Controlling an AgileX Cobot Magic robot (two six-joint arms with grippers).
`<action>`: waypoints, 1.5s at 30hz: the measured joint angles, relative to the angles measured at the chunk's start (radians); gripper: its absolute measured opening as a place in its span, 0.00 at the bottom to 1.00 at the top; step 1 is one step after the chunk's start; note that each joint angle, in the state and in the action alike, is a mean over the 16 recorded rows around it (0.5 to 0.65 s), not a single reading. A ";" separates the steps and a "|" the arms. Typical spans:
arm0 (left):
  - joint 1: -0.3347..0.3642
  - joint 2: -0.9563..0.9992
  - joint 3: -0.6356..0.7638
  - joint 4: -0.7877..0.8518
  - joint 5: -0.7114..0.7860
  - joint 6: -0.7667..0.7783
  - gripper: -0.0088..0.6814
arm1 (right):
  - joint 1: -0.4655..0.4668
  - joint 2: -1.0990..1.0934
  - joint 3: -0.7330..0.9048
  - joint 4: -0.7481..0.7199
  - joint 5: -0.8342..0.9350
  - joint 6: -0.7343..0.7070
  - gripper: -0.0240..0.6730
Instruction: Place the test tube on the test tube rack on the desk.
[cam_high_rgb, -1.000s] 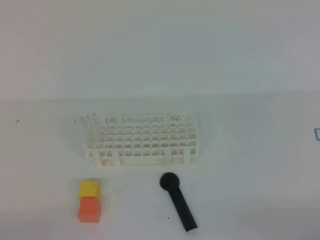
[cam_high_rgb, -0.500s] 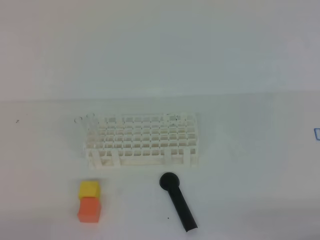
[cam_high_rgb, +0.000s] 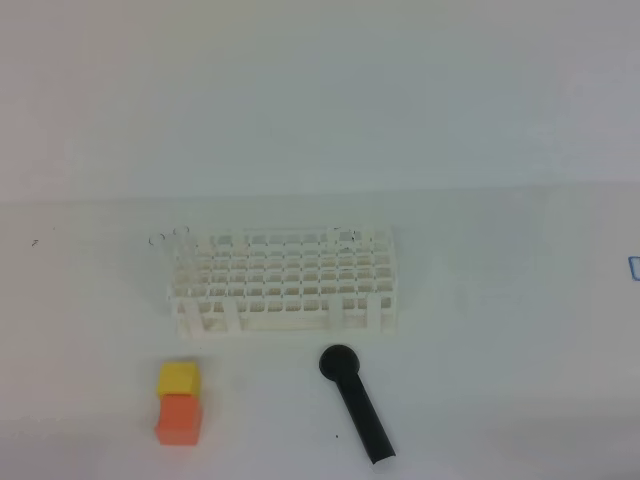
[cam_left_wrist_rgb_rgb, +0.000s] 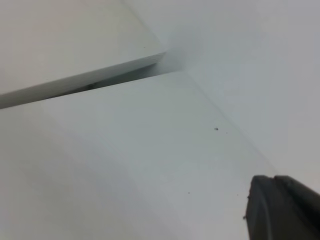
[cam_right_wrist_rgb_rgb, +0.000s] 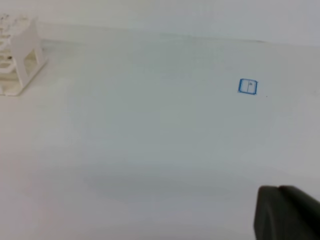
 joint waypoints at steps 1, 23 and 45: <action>0.000 0.000 0.000 0.002 0.001 0.000 0.01 | 0.000 0.000 0.000 0.000 0.000 0.000 0.03; -0.068 0.000 -0.002 -0.660 -0.093 0.902 0.01 | 0.000 0.000 0.000 0.000 0.002 0.001 0.03; -0.153 -0.005 0.001 -0.778 0.043 1.351 0.01 | 0.000 0.000 0.000 0.002 0.002 0.001 0.03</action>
